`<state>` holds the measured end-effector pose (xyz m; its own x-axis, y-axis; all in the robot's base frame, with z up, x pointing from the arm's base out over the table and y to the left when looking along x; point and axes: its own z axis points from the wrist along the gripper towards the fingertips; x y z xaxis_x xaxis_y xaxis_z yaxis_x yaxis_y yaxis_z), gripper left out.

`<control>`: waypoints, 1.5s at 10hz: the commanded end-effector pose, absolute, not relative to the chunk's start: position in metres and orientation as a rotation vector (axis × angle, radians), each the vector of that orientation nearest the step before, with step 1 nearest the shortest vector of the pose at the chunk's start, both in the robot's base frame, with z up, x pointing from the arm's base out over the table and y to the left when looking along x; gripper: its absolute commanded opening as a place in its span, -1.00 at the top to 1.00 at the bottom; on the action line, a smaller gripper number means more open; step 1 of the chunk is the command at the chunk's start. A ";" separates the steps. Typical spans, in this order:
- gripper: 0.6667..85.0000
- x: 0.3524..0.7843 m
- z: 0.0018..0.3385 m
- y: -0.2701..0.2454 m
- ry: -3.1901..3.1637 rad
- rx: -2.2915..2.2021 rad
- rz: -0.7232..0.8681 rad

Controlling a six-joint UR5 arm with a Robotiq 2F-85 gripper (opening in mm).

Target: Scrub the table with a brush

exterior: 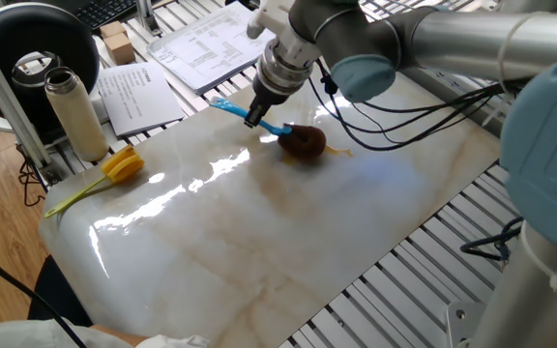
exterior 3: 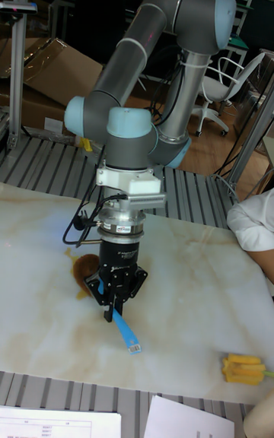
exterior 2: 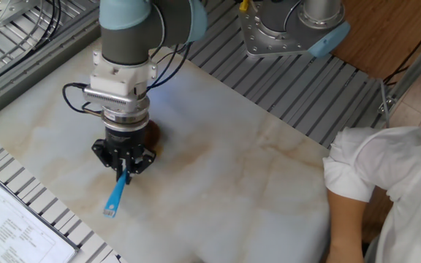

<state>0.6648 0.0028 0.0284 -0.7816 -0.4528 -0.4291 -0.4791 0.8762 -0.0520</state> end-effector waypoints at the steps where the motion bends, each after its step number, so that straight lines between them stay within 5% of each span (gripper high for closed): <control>1: 0.98 0.675 0.038 -0.018 2.534 -0.762 0.129; 8: 0.98 0.661 0.052 0.065 2.529 -0.531 0.178; 15: 0.98 0.656 0.051 -0.043 2.454 -0.809 0.116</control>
